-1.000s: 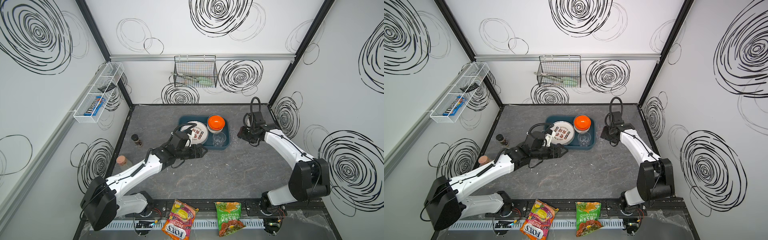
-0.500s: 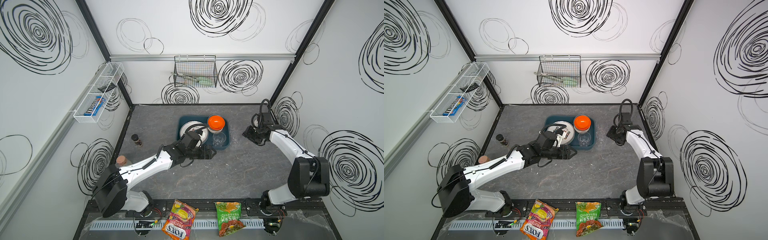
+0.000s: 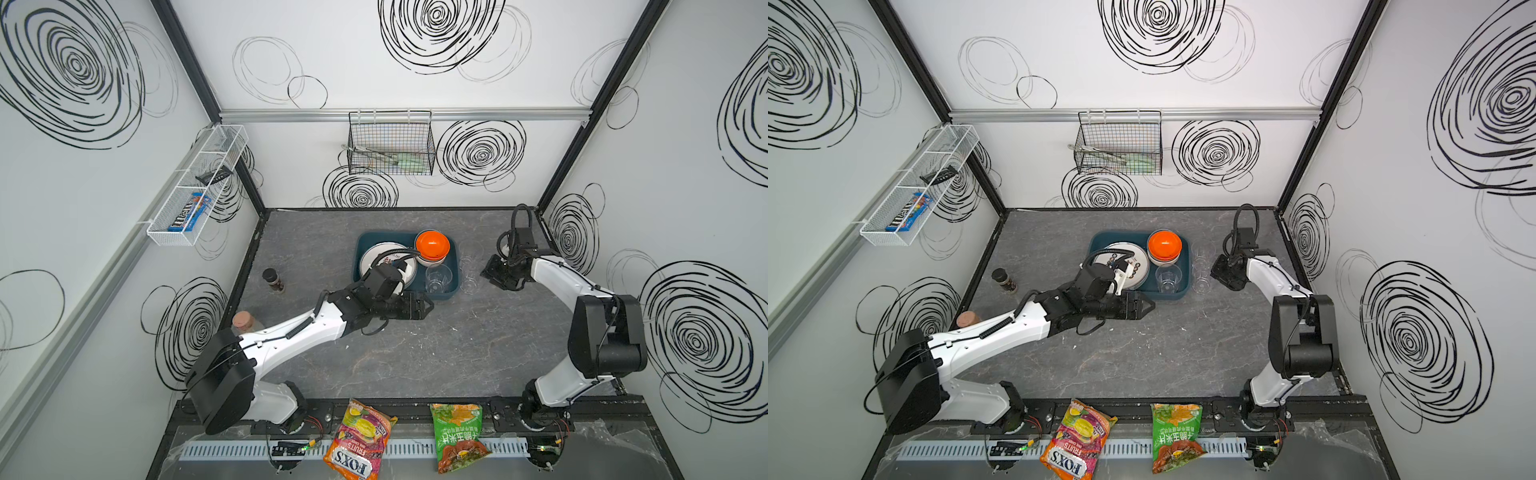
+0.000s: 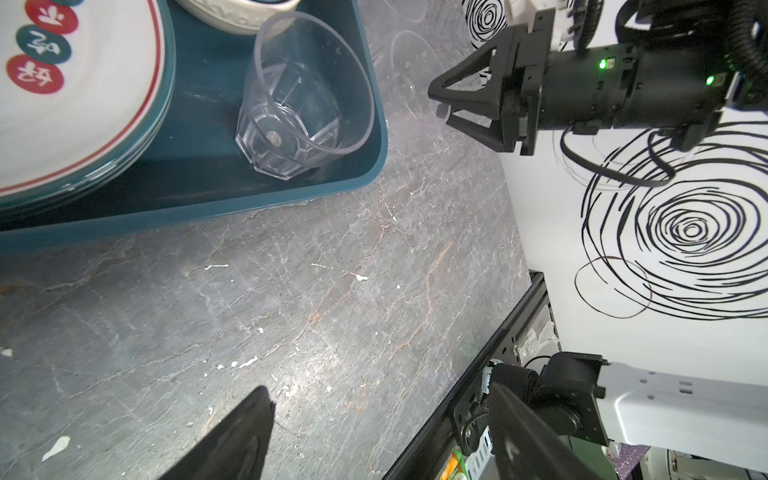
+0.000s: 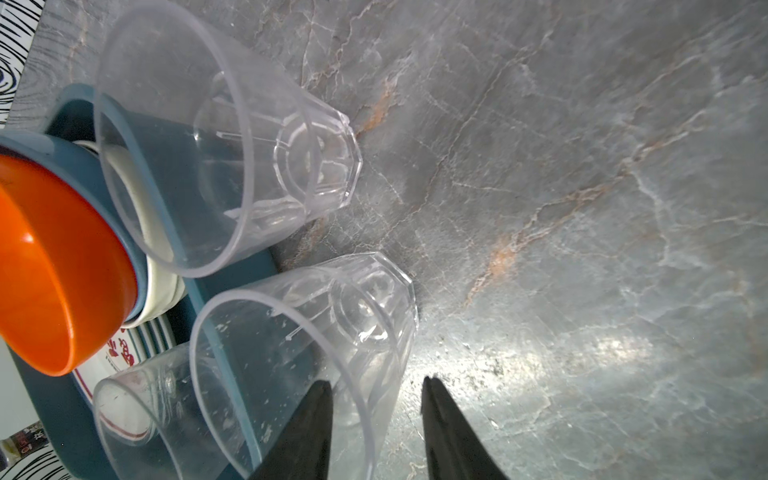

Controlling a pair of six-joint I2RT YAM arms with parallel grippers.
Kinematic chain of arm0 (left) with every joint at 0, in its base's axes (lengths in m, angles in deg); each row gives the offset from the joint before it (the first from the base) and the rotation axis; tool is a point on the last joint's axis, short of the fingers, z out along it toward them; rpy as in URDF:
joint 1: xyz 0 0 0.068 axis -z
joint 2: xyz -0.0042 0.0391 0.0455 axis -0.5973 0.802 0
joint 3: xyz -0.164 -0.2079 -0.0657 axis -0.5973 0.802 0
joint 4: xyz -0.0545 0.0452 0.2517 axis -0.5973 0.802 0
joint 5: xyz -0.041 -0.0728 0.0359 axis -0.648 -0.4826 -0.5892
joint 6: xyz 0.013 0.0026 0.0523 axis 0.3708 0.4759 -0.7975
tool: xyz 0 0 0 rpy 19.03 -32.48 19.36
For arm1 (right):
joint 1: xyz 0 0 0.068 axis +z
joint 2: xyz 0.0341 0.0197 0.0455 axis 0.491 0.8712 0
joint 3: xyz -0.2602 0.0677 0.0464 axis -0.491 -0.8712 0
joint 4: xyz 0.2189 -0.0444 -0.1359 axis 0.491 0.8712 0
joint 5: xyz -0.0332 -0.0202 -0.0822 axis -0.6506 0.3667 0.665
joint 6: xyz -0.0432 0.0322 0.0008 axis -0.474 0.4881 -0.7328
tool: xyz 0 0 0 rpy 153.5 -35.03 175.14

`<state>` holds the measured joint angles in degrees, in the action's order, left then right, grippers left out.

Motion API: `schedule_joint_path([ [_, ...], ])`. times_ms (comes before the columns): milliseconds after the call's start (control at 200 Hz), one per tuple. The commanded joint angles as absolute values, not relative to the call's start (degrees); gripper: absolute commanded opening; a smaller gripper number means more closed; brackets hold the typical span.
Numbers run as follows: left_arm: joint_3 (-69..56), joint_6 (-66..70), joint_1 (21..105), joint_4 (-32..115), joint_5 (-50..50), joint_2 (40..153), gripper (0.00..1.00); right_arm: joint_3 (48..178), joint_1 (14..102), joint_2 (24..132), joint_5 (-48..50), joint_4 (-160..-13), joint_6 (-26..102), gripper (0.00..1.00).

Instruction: Place the mixed dishes into the plastic bin

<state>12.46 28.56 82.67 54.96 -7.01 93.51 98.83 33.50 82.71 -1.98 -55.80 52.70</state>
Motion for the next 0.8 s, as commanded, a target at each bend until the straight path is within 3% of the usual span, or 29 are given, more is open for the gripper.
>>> schedule_joint_path([
  [0,13.3,28.2,82.2,52.7,-6.4,92.9,0.84,98.4,33.3,83.6,-2.0,-56.5,53.3,0.37],
  [480,16.0,29.3,81.4,51.8,-7.1,91.8,0.84,95.5,33.3,81.8,0.5,-55.7,52.1,0.23],
  [795,16.4,29.3,81.0,52.1,-7.3,91.1,0.83,94.7,32.7,78.7,3.6,-54.0,51.2,0.05],
])
